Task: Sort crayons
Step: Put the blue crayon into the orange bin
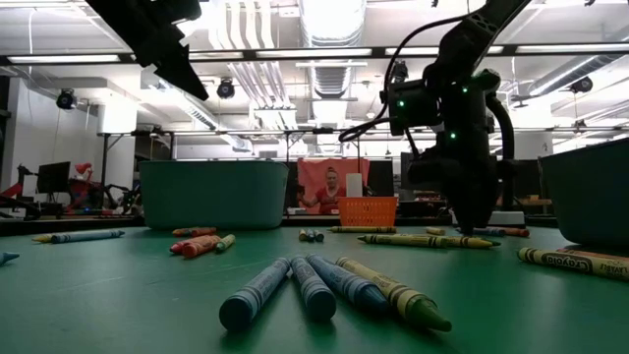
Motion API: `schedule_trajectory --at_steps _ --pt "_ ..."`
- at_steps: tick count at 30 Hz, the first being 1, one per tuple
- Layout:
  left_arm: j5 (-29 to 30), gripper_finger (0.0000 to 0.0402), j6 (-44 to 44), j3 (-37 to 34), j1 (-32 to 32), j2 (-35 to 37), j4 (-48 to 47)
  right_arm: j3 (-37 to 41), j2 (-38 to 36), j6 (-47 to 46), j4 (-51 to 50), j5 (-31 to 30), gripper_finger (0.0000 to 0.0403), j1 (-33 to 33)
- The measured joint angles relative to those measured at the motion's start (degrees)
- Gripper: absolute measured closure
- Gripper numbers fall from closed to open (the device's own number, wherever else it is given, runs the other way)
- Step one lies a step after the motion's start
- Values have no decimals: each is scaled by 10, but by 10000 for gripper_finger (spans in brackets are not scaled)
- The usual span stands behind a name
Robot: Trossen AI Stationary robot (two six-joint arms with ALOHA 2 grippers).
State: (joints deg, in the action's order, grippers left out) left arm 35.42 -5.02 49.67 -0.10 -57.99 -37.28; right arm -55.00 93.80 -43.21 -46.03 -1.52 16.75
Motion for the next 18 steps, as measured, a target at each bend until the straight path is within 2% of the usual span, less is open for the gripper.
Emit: schedule_trajectory --at_steps 18 --pt "0 239 0 0 0 0 0 4 0 -2 10 -11 285 0"
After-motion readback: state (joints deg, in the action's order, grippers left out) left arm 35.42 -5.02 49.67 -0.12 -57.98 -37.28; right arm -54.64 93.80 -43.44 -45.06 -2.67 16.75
